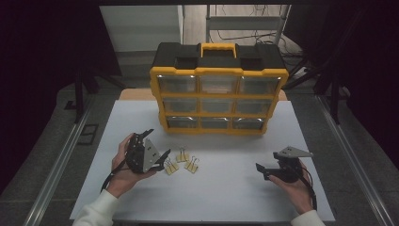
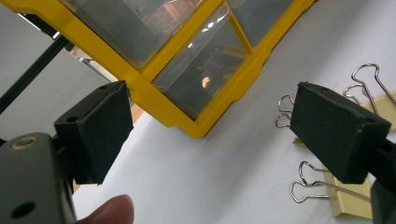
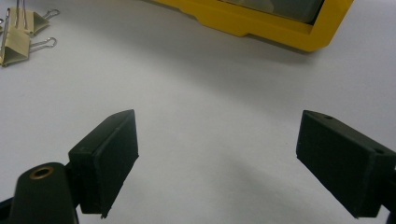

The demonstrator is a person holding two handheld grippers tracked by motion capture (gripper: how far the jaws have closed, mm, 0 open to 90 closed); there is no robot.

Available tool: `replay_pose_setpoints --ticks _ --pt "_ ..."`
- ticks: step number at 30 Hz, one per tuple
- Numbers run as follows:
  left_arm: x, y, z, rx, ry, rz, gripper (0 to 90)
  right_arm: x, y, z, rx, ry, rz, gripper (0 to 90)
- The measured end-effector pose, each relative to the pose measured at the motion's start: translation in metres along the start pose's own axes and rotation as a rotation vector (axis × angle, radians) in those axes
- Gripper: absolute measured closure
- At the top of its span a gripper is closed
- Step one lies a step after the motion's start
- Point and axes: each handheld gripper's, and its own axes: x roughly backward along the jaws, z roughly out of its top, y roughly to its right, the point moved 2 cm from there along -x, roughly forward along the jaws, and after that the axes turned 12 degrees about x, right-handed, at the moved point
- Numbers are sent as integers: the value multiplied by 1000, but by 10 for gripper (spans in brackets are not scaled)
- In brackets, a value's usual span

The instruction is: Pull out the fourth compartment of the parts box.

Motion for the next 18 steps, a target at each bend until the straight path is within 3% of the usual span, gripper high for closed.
replay_pose_setpoints --ticks 18 --pt "-14 4 13 -59 -1 11 141 0 -1 0 9 3 6 135"
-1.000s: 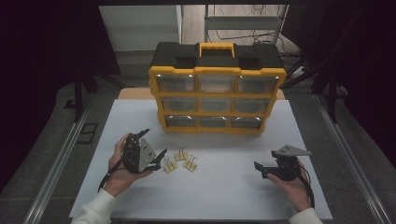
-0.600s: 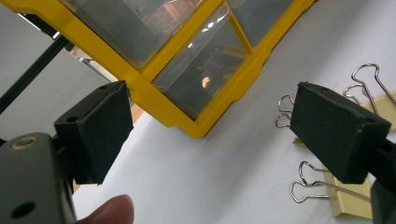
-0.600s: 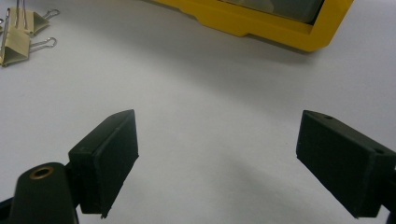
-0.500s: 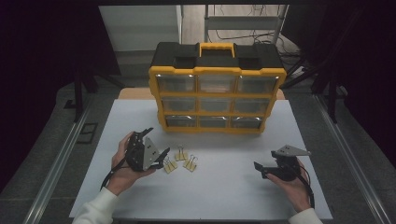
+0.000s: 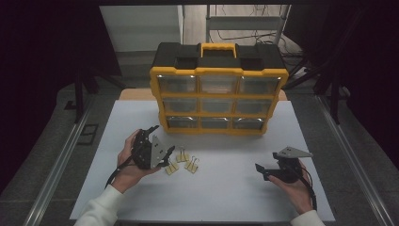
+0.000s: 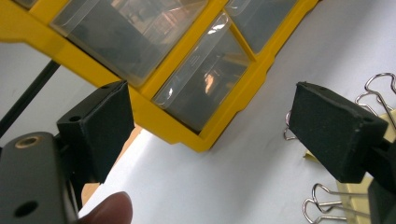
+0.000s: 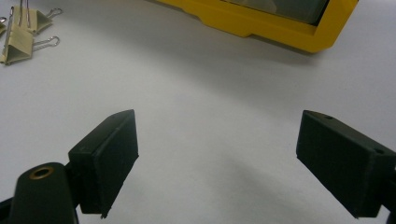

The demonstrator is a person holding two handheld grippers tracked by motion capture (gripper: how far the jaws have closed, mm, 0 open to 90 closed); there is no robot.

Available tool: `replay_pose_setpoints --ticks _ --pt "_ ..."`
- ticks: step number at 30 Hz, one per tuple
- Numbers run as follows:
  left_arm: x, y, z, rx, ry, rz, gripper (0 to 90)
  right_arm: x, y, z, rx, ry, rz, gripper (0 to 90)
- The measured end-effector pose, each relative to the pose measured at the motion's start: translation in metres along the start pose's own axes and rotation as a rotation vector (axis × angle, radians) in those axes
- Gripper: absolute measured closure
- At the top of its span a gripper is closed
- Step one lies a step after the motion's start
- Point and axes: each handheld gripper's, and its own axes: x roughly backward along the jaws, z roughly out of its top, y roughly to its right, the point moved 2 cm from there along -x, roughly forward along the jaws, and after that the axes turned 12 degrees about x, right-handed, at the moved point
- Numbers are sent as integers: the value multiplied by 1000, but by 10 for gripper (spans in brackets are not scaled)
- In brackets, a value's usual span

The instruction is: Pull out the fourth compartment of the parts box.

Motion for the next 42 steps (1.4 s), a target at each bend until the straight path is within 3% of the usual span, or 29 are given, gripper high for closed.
replay_pose_setpoints --ticks 7,42 --pt "-6 2 6 -24 6 -4 142 0 0 0 2 -2 0 135" --pt "-20 -7 23 -29 51 2 142 -2 -1 -1 12 -17 1 135"
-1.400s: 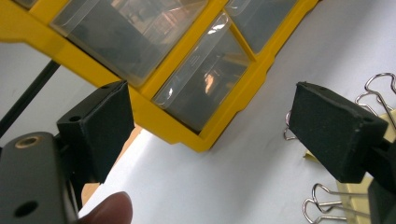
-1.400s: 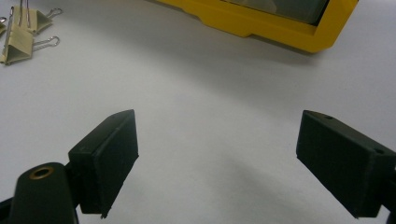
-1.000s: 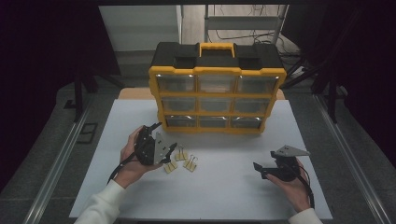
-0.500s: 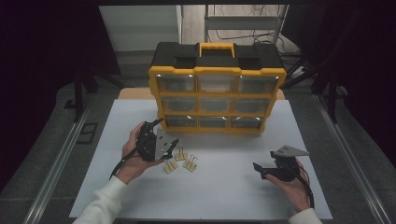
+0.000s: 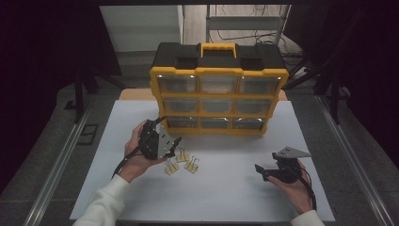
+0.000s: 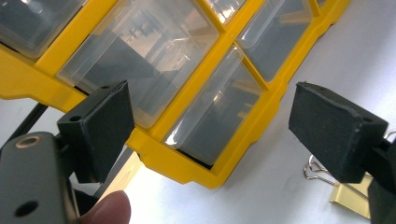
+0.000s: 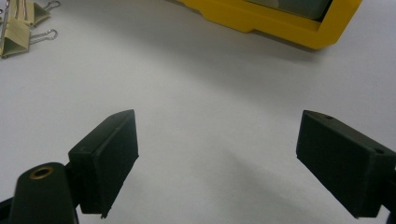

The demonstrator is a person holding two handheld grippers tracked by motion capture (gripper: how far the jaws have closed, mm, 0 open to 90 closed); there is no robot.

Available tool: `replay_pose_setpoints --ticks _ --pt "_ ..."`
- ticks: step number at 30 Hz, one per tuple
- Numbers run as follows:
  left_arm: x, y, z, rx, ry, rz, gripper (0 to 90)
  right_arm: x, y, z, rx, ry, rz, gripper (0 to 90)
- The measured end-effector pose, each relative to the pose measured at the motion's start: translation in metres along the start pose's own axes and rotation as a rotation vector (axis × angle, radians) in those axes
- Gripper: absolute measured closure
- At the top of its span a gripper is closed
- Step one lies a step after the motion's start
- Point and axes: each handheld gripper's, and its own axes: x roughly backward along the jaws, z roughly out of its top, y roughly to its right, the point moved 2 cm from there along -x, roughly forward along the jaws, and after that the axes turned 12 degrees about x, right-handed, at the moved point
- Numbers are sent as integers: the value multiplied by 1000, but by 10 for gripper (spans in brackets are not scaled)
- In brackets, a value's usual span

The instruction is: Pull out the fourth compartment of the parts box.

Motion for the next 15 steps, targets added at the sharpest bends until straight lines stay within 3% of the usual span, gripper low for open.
replay_pose_setpoints --ticks 15 --pt "-4 -1 4 -30 7 16 142 1 -1 0 -2 -1 -2 135"
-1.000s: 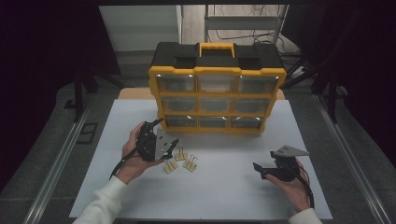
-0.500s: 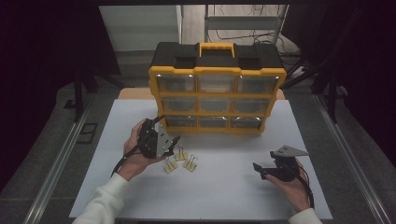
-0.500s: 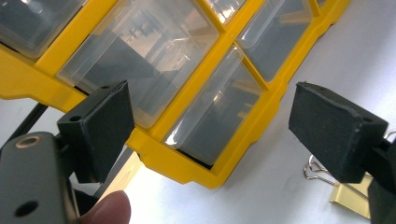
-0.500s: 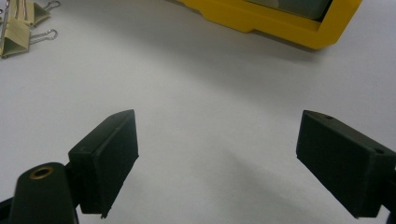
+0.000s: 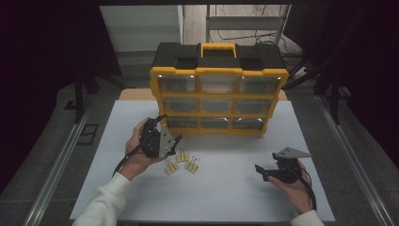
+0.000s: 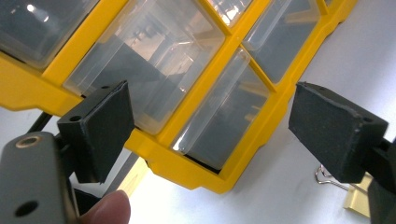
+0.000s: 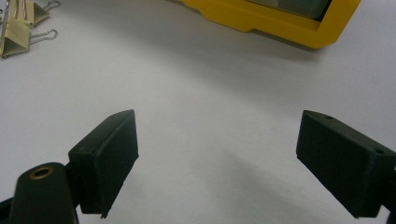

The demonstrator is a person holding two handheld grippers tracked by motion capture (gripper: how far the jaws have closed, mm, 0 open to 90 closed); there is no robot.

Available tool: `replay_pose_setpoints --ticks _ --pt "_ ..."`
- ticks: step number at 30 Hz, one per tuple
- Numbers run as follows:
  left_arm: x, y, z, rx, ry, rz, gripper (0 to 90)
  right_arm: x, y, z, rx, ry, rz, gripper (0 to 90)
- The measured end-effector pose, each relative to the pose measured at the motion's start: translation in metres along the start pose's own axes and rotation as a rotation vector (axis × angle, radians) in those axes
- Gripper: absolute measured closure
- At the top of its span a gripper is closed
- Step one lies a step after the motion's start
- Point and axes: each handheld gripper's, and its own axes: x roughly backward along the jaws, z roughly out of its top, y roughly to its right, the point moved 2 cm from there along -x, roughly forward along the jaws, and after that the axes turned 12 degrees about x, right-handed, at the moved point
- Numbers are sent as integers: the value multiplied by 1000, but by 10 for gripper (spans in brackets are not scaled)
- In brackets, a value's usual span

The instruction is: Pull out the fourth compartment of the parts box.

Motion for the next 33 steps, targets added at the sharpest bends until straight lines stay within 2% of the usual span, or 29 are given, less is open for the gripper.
replay_pose_setpoints --ticks 13,27,33 --pt "-9 -1 10 -32 9 13 143 0 0 0 1 -3 -1 135" --pt "-13 -6 14 -27 12 29 143 0 0 0 3 -8 -5 135" --pt "-16 -7 16 -43 16 39 144 0 -1 0 4 -10 -6 135"
